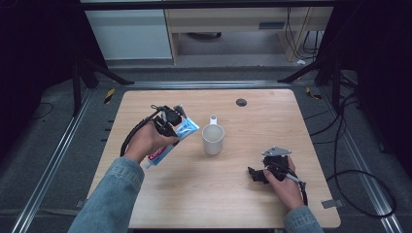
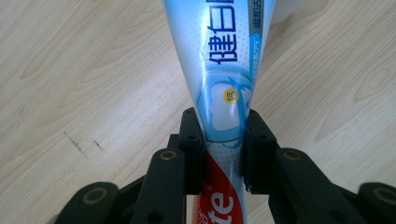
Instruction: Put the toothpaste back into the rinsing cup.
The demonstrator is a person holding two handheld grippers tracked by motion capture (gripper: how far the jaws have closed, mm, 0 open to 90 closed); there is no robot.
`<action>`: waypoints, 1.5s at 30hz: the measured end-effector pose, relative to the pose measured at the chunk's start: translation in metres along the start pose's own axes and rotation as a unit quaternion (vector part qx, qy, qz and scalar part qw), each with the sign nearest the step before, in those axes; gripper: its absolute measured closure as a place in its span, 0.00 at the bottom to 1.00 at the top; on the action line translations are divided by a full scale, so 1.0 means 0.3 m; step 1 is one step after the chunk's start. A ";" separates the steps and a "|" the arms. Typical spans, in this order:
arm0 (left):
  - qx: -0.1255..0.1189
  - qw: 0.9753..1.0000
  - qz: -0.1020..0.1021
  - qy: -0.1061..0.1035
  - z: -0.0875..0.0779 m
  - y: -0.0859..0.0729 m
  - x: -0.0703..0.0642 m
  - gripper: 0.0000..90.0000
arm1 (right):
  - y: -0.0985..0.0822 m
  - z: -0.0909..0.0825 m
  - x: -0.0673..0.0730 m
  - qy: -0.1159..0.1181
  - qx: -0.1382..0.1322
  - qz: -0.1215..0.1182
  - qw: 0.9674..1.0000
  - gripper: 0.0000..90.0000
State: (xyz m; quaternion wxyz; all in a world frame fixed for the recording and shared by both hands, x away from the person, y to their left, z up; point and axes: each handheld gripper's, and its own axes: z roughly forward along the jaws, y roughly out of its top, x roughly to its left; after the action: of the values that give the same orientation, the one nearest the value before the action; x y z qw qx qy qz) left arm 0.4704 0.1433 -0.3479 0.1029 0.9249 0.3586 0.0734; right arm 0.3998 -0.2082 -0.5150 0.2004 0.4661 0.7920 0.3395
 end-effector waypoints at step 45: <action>-0.112 0.994 -0.005 0.011 -0.183 0.160 -0.100 0.81 | -0.010 -0.010 -0.017 0.002 0.000 -0.009 1.000 0.00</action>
State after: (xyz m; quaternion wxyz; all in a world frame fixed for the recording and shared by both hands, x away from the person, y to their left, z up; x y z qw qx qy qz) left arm 0.4680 0.0959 -0.2850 0.2024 0.9047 0.3541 0.1229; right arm 0.3985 -0.2146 -0.5151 0.2016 0.4584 0.7965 0.3388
